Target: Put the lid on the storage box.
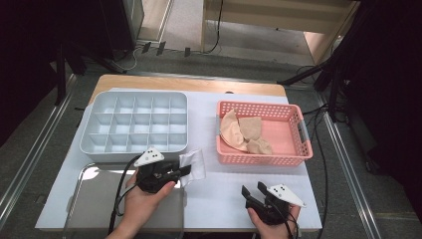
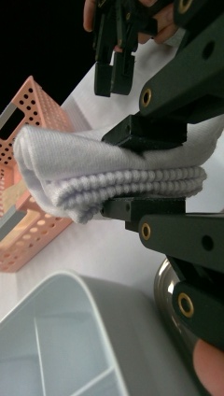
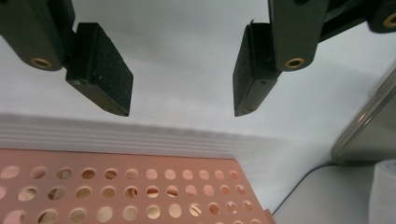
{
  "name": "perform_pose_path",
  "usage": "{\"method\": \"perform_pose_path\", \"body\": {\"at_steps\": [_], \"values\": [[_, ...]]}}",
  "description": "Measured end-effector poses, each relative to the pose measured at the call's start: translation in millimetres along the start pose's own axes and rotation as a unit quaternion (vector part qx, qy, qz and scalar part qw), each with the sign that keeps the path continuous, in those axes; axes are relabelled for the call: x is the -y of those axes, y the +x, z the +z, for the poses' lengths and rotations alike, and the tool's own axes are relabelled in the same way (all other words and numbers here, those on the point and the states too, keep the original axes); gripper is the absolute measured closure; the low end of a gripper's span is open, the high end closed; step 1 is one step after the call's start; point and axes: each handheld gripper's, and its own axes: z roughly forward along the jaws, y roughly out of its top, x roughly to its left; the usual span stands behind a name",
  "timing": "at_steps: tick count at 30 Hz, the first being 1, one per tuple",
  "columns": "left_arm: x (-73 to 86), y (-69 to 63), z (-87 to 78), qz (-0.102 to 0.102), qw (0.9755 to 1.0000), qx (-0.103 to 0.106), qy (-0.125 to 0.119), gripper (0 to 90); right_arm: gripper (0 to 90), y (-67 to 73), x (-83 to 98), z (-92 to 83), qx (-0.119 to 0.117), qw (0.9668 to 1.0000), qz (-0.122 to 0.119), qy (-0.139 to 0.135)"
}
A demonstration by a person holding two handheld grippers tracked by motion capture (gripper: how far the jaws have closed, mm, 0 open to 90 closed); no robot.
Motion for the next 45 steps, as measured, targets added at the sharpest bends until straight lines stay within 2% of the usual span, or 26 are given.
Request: {"method": "perform_pose_path", "body": {"at_steps": [8,17,22,26,28,31,40,45], "values": [[-6.1,7.3,-11.9,-0.002,0.9997,-0.012,-0.019,71.6,33.9,3.0,0.4,0.7,0.009,0.9999,-0.004,0.007],[-14.9,20.8,-27.7,-0.011,0.9985,-0.025,-0.048,71.6,33.1,4.4,0.8,1.9,0.007,0.9999,-0.008,0.009],[-21.0,29.1,-28.1,-0.014,0.9976,-0.037,-0.056,71.5,33.1,5.8,1.0,2.8,0.006,0.9999,-0.004,0.012],[-28.7,40.7,-29.7,-0.028,0.9959,-0.05,-0.07,71.5,33.1,7.3,0.8,3.0,0.005,0.9999,-0.009,0.012],[-32.6,46.6,-30.3,-0.037,0.9953,-0.047,-0.076,71.5,33.2,6.7,0.8,2.9,0.004,0.9999,-0.009,0.011],[-36.6,52.4,-27.4,-0.043,0.9943,-0.054,-0.081,71.5,33.3,6.8,1.2,2.6,0.005,0.9999,-0.001,0.013],[-41.2,67.9,1.3,-0.058,0.9918,-0.088,-0.072,71.2,33.9,11.5,3.2,5.4,-0.007,0.9998,-0.01,0.017],[-39.2,69.8,15.8,-0.047,0.9899,-0.123,-0.053,70.9,34.5,11.4,3.5,5.3,-0.009,0.9998,-0.009,0.017]]}}
